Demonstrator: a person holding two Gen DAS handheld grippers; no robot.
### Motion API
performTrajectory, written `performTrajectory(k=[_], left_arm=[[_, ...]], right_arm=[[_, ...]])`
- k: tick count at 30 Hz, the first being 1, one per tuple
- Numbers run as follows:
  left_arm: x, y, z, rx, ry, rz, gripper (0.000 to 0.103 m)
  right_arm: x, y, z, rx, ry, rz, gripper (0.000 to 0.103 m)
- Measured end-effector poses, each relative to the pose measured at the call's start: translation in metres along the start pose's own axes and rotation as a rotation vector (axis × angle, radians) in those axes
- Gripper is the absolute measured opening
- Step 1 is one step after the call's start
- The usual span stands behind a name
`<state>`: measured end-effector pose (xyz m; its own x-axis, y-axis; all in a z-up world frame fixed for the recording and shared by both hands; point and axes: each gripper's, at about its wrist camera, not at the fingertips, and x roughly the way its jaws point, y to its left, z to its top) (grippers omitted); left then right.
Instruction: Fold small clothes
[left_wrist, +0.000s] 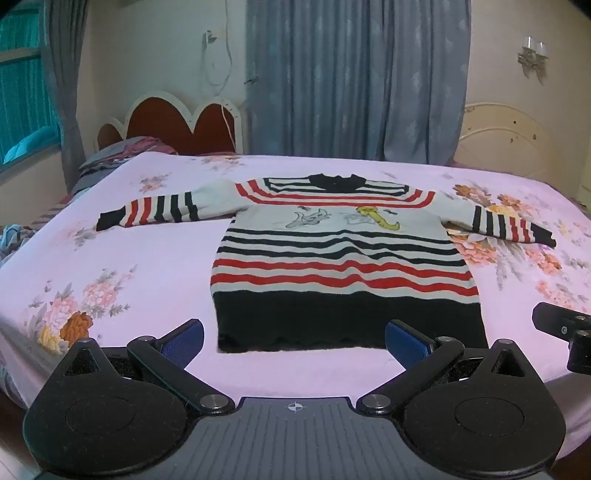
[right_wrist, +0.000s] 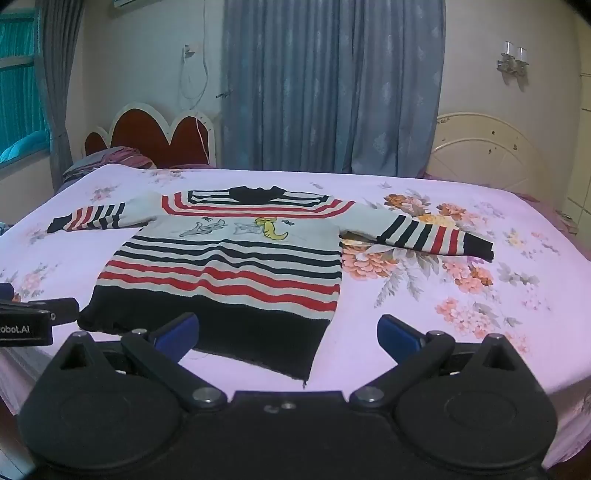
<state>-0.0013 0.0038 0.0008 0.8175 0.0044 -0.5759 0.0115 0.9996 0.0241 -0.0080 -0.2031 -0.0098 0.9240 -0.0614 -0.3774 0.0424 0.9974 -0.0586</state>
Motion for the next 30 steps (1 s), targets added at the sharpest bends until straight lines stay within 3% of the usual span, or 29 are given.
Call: performTrajectory(k=[30], left_arm=[[-0.001,-0.014,-0.001,0.019,0.004,-0.011,0.103]], right_arm=[[0.006,-0.008,-0.003,0.009,0.014,0.001,0.102]])
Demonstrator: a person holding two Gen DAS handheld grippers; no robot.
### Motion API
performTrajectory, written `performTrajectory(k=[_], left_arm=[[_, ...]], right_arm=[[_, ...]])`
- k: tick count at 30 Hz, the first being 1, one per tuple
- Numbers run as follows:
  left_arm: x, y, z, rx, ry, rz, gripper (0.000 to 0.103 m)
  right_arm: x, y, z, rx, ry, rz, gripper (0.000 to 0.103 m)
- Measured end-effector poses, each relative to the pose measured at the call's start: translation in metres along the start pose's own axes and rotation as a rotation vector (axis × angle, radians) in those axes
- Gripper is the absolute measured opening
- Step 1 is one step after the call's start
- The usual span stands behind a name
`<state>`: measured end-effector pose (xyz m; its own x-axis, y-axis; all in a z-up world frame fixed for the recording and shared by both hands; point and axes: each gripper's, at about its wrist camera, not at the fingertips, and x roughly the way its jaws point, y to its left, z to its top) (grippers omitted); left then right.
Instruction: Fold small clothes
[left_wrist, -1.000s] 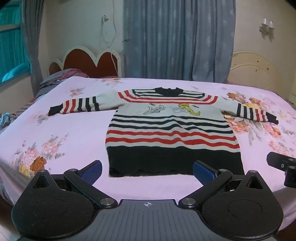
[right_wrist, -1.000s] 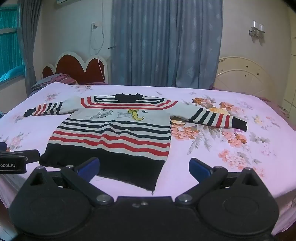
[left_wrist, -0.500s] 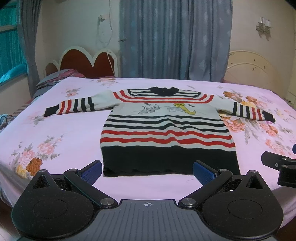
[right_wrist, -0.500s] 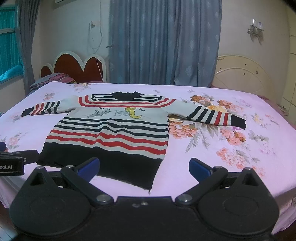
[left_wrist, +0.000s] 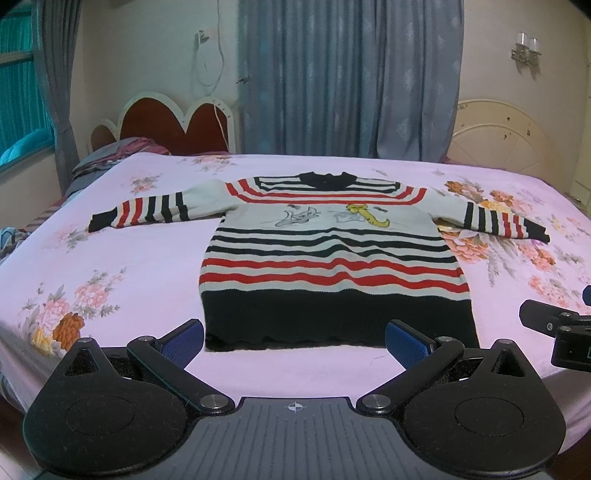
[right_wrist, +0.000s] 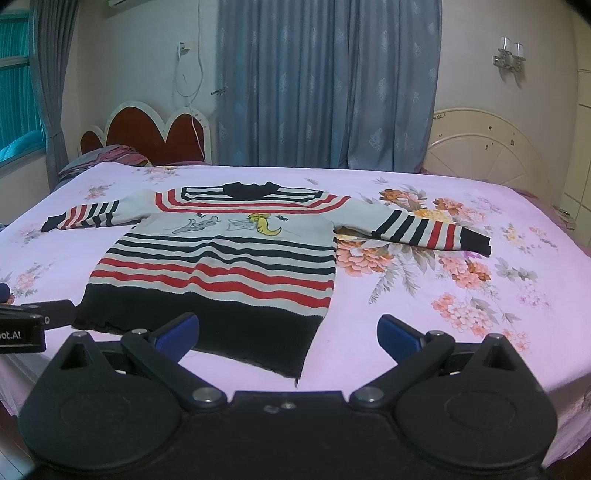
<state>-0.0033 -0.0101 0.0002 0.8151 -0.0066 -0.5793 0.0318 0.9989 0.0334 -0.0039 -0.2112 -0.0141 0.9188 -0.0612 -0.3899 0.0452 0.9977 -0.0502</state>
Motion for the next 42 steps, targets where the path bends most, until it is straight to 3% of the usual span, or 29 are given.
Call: performTrajectory(k=[42], left_arm=[[0.0007,0.0041,-0.0018,-0.003,0.004,0.002,0.103]], right_arm=[[0.0002,0.0031,0.0032,-0.010,-0.002,-0.001,0.102]])
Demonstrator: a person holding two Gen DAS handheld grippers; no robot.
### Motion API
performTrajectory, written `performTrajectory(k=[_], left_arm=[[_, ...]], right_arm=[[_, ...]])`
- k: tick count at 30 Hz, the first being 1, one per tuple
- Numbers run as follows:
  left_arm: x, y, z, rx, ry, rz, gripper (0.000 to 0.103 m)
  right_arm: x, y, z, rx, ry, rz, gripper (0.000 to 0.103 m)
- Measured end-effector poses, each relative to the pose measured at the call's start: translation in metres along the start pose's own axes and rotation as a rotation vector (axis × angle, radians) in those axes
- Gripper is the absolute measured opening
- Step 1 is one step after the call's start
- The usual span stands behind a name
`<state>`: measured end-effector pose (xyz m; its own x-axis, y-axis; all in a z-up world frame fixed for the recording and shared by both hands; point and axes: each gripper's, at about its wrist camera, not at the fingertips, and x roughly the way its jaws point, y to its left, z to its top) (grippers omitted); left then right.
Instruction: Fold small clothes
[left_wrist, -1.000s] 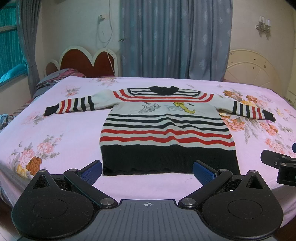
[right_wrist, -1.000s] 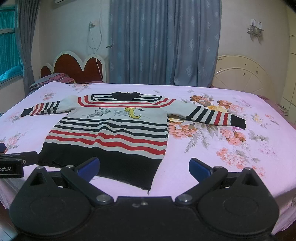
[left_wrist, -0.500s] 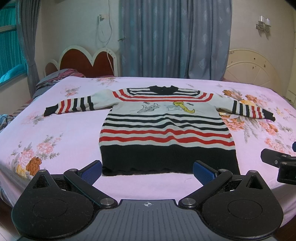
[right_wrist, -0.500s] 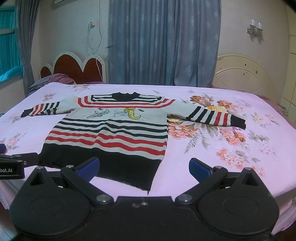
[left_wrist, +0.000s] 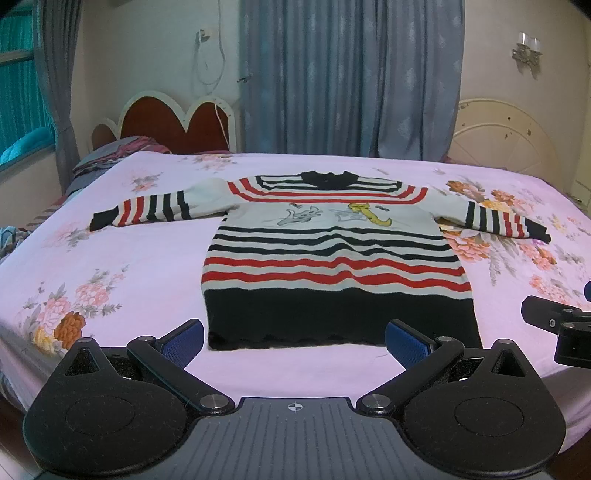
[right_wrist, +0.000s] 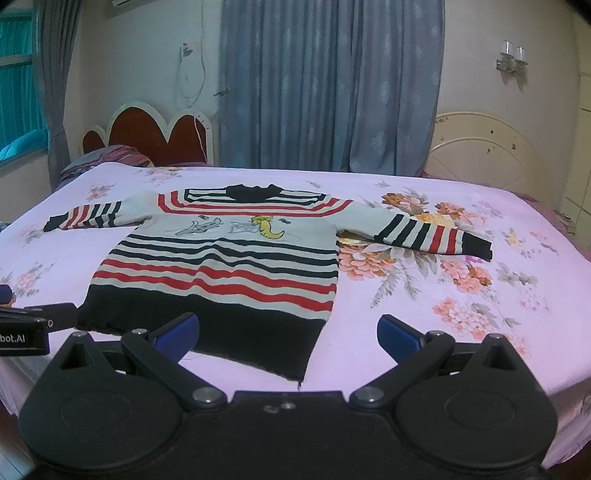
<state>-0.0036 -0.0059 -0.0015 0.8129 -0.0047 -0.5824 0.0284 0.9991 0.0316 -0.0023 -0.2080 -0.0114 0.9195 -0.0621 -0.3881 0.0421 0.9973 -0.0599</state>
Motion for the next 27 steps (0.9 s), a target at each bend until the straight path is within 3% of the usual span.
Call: performTrajectory(k=[27], left_arm=[[0.002,0.011,-0.004,-0.010,0.011,-0.007,0.103]], right_arm=[[0.002,0.011,0.000,-0.008,0.006,-0.003,0.102]])
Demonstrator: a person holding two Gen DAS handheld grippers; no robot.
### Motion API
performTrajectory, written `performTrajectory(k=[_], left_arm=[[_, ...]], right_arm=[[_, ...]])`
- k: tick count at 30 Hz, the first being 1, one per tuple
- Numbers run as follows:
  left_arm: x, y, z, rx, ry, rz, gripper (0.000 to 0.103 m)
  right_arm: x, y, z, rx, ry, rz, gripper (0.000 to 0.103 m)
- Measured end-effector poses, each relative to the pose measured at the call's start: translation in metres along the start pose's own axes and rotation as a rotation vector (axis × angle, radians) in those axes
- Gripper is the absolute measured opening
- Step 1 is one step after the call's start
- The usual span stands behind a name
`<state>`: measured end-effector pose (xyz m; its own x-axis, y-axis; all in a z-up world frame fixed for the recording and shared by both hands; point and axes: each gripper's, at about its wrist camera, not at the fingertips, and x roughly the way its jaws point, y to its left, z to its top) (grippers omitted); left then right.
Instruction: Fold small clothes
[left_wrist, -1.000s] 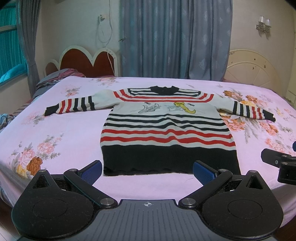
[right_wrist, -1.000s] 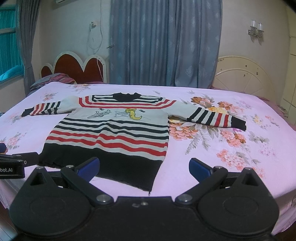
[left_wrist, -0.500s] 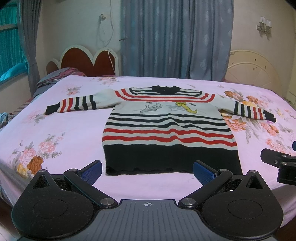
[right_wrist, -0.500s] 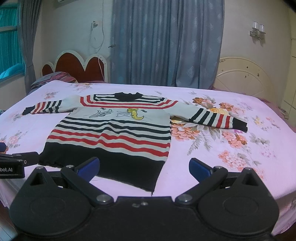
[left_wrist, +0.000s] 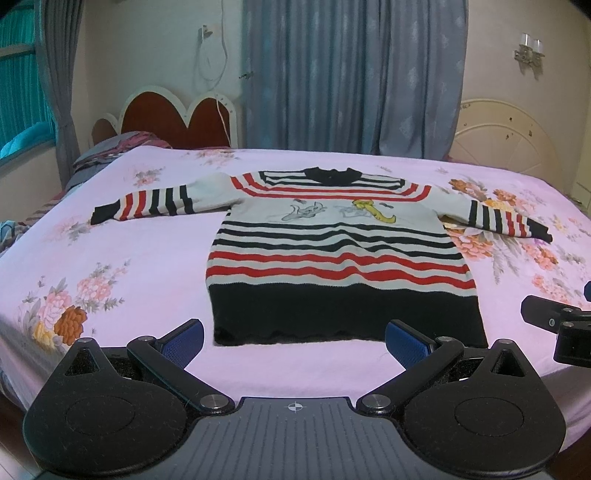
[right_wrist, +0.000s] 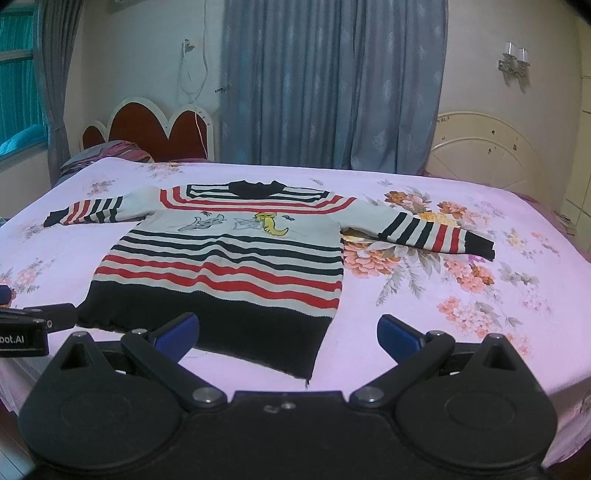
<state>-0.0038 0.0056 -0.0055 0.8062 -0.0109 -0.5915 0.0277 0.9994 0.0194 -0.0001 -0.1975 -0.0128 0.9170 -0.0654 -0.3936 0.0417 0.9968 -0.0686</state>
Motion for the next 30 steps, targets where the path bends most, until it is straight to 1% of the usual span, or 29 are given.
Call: performTrajectory(k=[4,10,14,19,22,25,28,30], left_arm=[[0.002,0.001,0.001,0.002,0.005,0.001,0.103],[0.014,0.003,0.013,0.010,-0.002,0.003,0.103],[0.031,0.005,0.028,0.014,-0.002,0.001,0.103],[0.063,0.010,0.052,0.010,0.000,-0.012,0.103],[0.089,0.017,0.069,-0.024,0.007,-0.059,0.103],[0.117,0.022,0.085,-0.053,0.027,-0.085,0.103],[0.144,0.028,0.102,-0.062,0.049,-0.160,0.103],[0.156,0.030,0.111,-0.055,0.035,-0.190,0.103]], right_arm=[[0.002,0.000,0.000,-0.001,0.003,-0.003,0.102],[0.011,0.003,0.005,0.003,0.005,-0.007,0.102],[0.027,0.005,0.015,0.015,0.008,-0.016,0.102],[0.054,0.006,0.035,0.038,0.003,-0.039,0.102],[0.074,0.004,0.048,0.061,-0.004,-0.059,0.102],[0.095,0.001,0.062,0.093,-0.009,-0.078,0.102],[0.114,-0.005,0.075,0.140,-0.011,-0.097,0.102],[0.123,-0.008,0.082,0.163,-0.025,-0.130,0.102]])
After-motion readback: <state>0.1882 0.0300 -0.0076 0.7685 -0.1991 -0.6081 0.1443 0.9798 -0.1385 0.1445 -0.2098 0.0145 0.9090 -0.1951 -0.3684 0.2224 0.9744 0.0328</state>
